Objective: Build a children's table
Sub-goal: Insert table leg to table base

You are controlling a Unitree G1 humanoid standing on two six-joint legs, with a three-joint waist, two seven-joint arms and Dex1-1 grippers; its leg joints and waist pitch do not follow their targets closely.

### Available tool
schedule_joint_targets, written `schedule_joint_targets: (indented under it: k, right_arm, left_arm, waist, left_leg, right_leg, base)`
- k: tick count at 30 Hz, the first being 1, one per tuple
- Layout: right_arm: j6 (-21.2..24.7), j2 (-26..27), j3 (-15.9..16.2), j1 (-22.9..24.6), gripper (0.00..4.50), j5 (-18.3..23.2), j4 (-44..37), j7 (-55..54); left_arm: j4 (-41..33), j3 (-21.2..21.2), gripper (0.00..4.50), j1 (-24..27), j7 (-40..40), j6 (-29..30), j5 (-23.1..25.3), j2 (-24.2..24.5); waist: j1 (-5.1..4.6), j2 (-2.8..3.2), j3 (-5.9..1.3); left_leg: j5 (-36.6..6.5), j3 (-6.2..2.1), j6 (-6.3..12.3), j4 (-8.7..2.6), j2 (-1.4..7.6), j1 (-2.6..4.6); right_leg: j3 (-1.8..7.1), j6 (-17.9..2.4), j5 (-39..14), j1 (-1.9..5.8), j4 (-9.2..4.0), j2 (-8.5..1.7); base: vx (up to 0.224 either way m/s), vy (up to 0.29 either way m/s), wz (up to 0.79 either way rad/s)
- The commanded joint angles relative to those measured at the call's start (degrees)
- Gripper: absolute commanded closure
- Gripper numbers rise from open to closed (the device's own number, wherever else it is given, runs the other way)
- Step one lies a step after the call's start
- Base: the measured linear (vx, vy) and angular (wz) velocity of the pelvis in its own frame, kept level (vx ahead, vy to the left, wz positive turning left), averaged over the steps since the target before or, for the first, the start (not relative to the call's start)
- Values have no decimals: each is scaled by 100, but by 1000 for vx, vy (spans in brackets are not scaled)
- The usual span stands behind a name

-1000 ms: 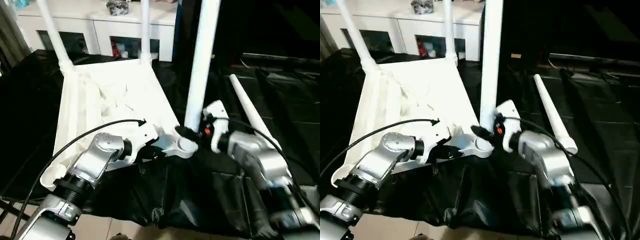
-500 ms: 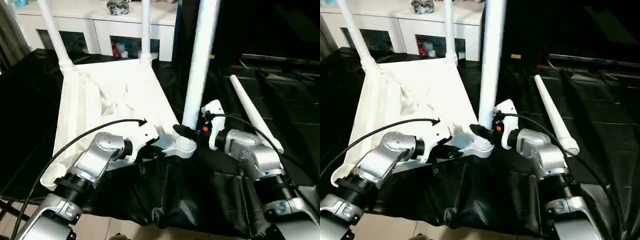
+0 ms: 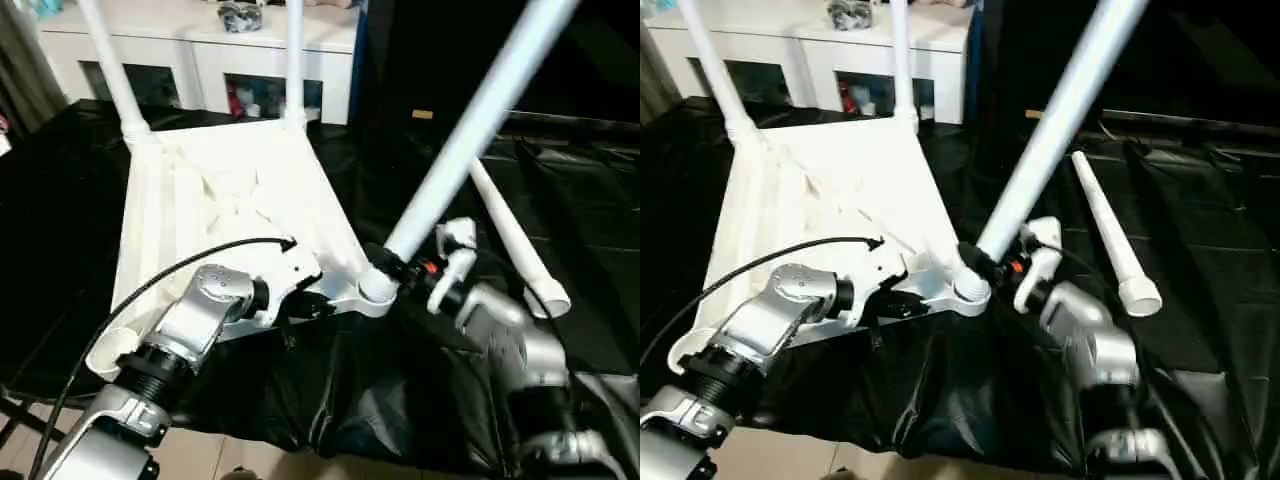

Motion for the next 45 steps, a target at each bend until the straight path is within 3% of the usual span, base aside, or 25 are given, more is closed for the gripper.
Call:
schedule_joint_targets:
  k: [1,7,11,21,29,35,37,45]
  right_arm:
    - [-114,9,60,373,258,-274,168,-124]
    - [-525,122,-3,606,259,-356,-134,-315]
    - [-548,57,97,628,259,-445,-211,-329]
    - [39,-600,1150,90,259,-1280,-258,248]
    - [71,-783,1500,-339,259,-1413,152,820]
    - [-150,-889,1676,-498,259,-1450,460,1462]
    - [-218,-935,1718,-511,259,-1401,518,1718]
    - [-583,-1143,1926,-536,259,-1414,689,2701]
  left_arm:
    - [197,414,450,-110,452,-109,-119,-85]
    - [348,442,450,-208,488,-165,-108,-113]
    - [368,415,450,-213,441,-177,-95,-97]
    - [336,257,450,-168,132,-315,-26,81]
    - [239,162,450,-147,-177,-327,-36,223]
    - [108,85,450,-127,-721,-481,-146,452]
    - [13,50,450,-108,-1000,-581,-214,561]
    - [-100,-19,450,-133,-1912,-803,-390,876]
  waist:
    - [-3,-38,-297]
    - [7,-18,-295]
    - [8,-8,-290]
    - [10,-78,-280]
    - [-3,-92,-269]
    - [-5,-104,-288]
    - [-11,-140,-296]
    - [12,-158,-329]
  left_leg:
    - [-1613,-24,77,-449,87,5]
    - [-1655,-34,121,-462,81,-5]
    - [-1688,-46,117,-478,83,-19]
    - [-1607,-31,154,-470,66,-26]
    - [-1661,-40,141,-481,80,-15]
    - [-1649,-48,134,-500,116,-13]
    - [-1594,-39,131,-508,136,-10]
    - [-1251,-2,199,-474,149,-3]
  right_leg:
    - [226,-691,-2491,211,-580,-358]
    - [225,-600,-2722,203,-614,-367]
    - [218,-520,-2872,203,-626,-369]
    - [213,-353,-3151,191,-664,-370]
    - [203,-381,-3210,173,-673,-378]
    - [221,-585,-2756,189,-607,-378]
    - [233,-715,-2396,197,-570,-370]
    - [248,-1176,-1248,245,-423,-361]
  base:
    - [0,0,0]
    - [0,0,0]
    - [0,0,0]
    - [0,0,0]
    - [0,0,0]
    - [0,0,0]
    - [0,0,0]
    - [0,0,0]
